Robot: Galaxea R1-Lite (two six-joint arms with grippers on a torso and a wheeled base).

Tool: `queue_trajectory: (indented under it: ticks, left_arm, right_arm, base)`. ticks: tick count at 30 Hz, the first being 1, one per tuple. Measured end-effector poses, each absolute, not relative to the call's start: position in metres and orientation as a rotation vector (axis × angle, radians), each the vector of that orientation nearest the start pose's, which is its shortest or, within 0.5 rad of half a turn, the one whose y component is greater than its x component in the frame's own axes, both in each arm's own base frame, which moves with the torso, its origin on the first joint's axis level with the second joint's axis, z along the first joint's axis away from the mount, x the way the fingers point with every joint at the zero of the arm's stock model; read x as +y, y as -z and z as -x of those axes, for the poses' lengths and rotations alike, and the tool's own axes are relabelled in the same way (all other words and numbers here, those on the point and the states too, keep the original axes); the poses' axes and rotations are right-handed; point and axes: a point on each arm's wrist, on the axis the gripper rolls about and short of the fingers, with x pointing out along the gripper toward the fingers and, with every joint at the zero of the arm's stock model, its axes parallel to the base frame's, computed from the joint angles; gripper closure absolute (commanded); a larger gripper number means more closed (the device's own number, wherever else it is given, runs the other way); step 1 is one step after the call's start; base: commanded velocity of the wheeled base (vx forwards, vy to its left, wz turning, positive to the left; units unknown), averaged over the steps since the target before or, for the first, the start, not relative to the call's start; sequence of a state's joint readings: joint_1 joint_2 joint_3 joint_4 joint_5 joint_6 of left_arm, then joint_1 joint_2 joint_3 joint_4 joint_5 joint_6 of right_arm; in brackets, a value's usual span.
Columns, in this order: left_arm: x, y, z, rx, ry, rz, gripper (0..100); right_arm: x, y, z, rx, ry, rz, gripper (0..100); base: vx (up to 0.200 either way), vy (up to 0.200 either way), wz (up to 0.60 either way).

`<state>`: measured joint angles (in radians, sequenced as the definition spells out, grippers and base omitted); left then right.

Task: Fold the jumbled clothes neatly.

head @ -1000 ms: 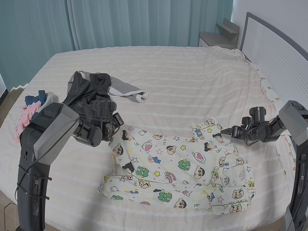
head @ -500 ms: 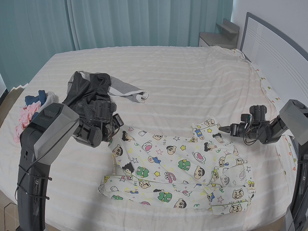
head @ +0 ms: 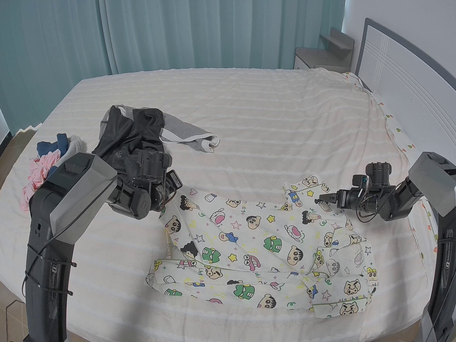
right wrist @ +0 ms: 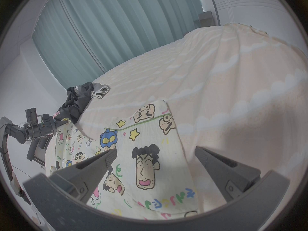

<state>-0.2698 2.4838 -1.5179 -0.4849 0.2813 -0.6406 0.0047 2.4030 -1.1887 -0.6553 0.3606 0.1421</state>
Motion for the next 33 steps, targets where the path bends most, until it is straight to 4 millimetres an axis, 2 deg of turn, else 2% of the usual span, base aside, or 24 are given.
queue_trajectory:
  ticks: [11,18,19,26,33]
  left_arm:
    - [-0.125,-0.036,-0.472,0.441,-0.157,0.497,100]
    - [-0.126,-0.036,-0.472,0.442,-0.156,0.497,100]
    - [-0.126,-0.036,-0.472,0.442,-0.156,0.497,100]
    - [-0.126,-0.036,-0.472,0.441,-0.155,0.496,100]
    - [-0.125,-0.037,-0.473,0.442,-0.154,0.486,100]
  right_arm:
    - [0.014,0.003,-0.455,0.576,-0.323,-0.237,0]
    - [0.015,0.012,-0.456,0.619,-0.34,-0.254,0]
    - [0.015,0.012,-0.456,0.623,-0.351,-0.259,100]
    - [0.014,0.012,-0.455,0.641,-0.369,-0.325,100]
    - [0.005,-0.004,-0.453,0.629,-0.425,-0.42,100]
  base:
    - [0.0,0.0,0.0]
    - [0.0,0.0,0.0]
    - [0.0,0.0,0.0]
    - [0.0,0.0,0.0]
    - [0.0,0.0,0.0]
